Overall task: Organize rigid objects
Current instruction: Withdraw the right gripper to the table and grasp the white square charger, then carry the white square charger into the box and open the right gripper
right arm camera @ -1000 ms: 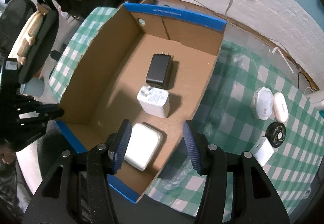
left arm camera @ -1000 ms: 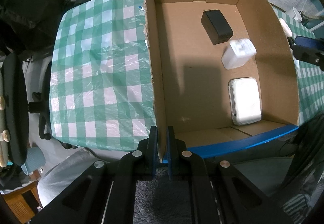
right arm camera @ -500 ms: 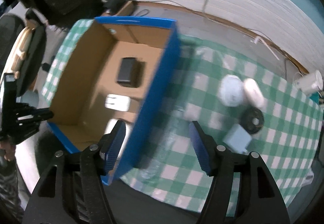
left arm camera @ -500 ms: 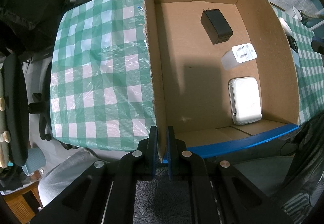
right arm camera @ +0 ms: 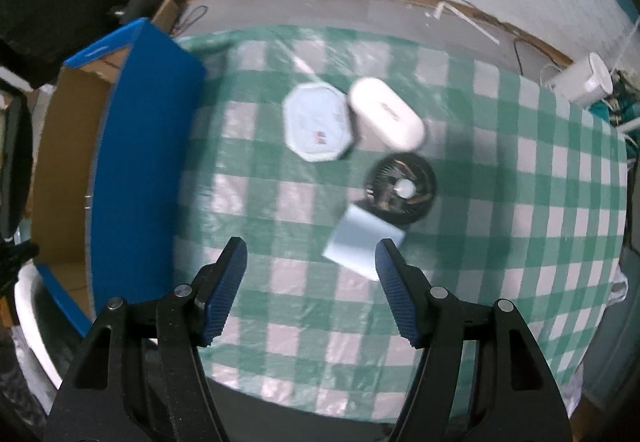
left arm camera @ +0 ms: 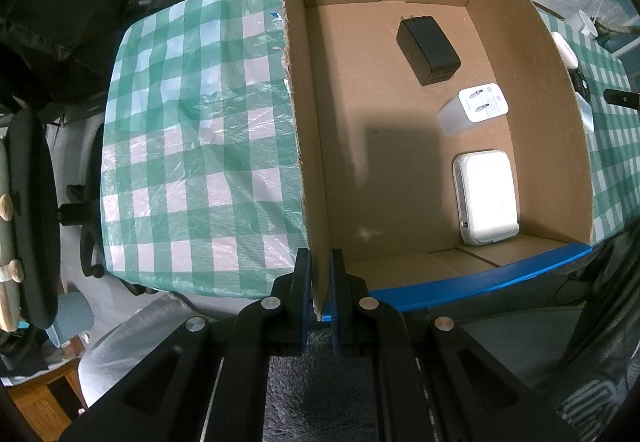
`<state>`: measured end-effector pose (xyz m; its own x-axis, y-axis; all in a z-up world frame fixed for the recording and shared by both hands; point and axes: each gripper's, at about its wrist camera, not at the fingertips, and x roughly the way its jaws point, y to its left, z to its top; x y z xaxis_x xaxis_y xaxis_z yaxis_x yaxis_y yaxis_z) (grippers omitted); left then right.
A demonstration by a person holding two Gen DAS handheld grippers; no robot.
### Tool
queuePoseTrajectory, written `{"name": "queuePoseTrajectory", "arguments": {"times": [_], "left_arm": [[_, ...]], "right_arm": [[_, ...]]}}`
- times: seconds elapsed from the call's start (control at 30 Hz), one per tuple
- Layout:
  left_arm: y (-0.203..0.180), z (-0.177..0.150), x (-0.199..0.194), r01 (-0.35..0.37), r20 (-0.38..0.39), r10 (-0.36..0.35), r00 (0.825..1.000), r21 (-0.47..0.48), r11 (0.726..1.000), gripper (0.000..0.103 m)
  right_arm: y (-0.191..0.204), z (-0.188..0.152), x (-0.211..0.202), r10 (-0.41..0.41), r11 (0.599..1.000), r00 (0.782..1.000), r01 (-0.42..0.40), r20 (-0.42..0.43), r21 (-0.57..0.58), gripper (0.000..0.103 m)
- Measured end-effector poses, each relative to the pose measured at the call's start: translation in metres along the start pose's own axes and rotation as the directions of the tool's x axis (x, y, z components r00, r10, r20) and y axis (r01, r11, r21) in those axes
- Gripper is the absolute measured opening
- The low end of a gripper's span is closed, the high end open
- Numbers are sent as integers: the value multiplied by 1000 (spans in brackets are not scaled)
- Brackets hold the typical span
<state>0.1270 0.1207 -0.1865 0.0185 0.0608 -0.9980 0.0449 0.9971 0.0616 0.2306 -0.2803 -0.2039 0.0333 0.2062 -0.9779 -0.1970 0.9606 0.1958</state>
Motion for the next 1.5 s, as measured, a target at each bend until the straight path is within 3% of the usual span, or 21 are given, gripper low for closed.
{"name": "queuePoseTrajectory", "arguments": {"times": [0.23, 0.53, 0.7, 0.83, 1.1, 1.5], "left_arm": [[1, 0, -2, -10, 0, 10, 1000, 4, 1000, 7], [0, 0, -2, -10, 0, 10, 1000, 4, 1000, 7], [1, -1, -2, -9, 0, 9, 1000, 4, 1000, 7], [0, 0, -2, -12, -1, 12, 1000, 7, 1000, 7], [-1, -1, -2, -12, 0, 12, 1000, 6, 1000, 7], [-1, -1, -2, -12, -1, 12, 1000, 5, 1000, 7]], "right_arm": [[-17, 1, 26, 19, 998, 999, -17, -33, 64, 68], [-32, -1, 59, -27, 990, 998, 34, -57, 137, 70], [-40, 0, 73, 2, 983, 998, 11, -69, 185, 70], [-45, -2, 83, -8, 982, 997, 21, -71, 188, 61], [-38, -9, 77, -38, 987, 998, 46, -51, 156, 54], [-22, -17, 46, -38, 995, 998, 42, -42, 91, 53]]}}
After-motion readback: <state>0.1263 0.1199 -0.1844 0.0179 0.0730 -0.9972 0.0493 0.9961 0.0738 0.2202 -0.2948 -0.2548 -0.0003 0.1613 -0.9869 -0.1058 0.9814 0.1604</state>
